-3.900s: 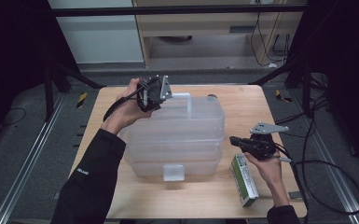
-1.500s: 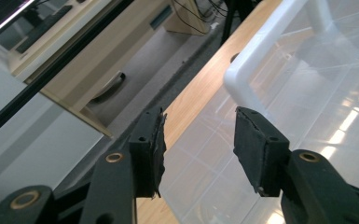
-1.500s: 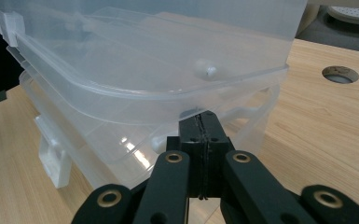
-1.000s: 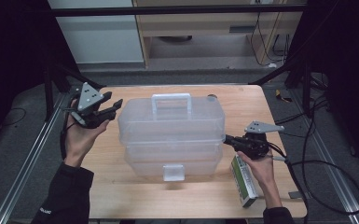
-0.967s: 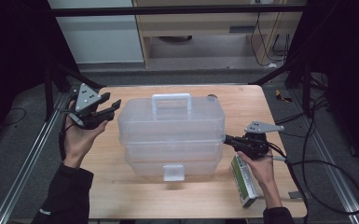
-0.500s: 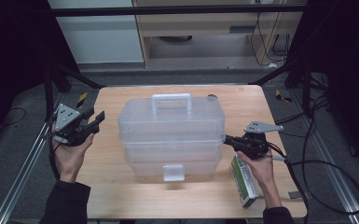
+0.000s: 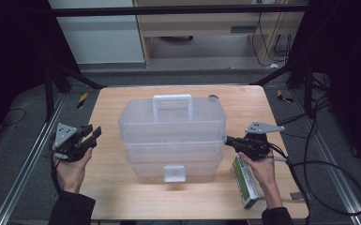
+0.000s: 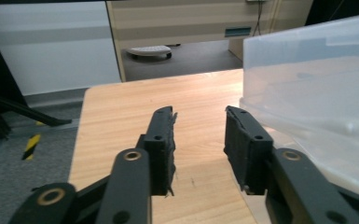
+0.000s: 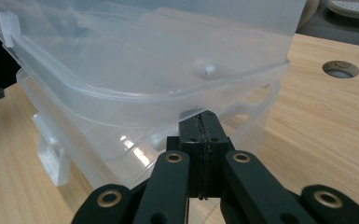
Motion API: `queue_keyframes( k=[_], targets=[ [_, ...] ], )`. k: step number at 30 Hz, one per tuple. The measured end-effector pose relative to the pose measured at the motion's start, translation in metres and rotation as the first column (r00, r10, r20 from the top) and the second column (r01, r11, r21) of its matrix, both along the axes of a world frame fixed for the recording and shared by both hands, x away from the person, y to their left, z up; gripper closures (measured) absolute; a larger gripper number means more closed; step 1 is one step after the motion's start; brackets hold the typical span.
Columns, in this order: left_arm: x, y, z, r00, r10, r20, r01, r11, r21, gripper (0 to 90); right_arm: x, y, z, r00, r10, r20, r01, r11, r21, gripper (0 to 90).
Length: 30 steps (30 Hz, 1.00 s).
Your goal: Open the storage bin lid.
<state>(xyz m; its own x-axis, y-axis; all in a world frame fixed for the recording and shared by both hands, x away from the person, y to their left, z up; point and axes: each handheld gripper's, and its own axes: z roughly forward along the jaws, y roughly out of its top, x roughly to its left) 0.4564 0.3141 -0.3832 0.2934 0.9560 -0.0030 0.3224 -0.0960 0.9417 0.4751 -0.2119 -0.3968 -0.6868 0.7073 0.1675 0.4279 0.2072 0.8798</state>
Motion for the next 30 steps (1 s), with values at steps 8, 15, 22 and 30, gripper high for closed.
queue_keyframes(
  k=[8, 15, 22, 30],
  targets=[
    [-0.002, -0.010, -0.013, 0.9973, -0.064, -0.037, 0.064, 0.9978, 0.017, 76.4, 0.002, -0.001, -0.001, 0.9999, 0.001, 0.012, -0.001, 1.0000, -0.001, 90.0],
    [-0.004, -0.016, -0.020, 0.9844, -0.162, -0.069, 0.162, 0.9868, -0.003, 85.1, 0.002, -0.001, -0.003, 0.9999, 0.003, 0.012, -0.003, 1.0000, -0.005, 90.0],
    [-0.005, -0.027, -0.025, 0.9685, -0.228, -0.100, 0.229, 0.9734, -0.003, 89.4, 0.002, 0.000, -0.004, 0.9999, 0.000, 0.012, 0.000, 0.9998, -0.019, 90.0],
    [-0.006, -0.036, -0.026, 0.9509, -0.294, -0.097, 0.294, 0.9558, -0.018, 89.4, 0.001, 0.001, -0.004, 0.9999, 0.001, 0.012, -0.001, 0.9997, -0.023, 90.0]
  ],
)
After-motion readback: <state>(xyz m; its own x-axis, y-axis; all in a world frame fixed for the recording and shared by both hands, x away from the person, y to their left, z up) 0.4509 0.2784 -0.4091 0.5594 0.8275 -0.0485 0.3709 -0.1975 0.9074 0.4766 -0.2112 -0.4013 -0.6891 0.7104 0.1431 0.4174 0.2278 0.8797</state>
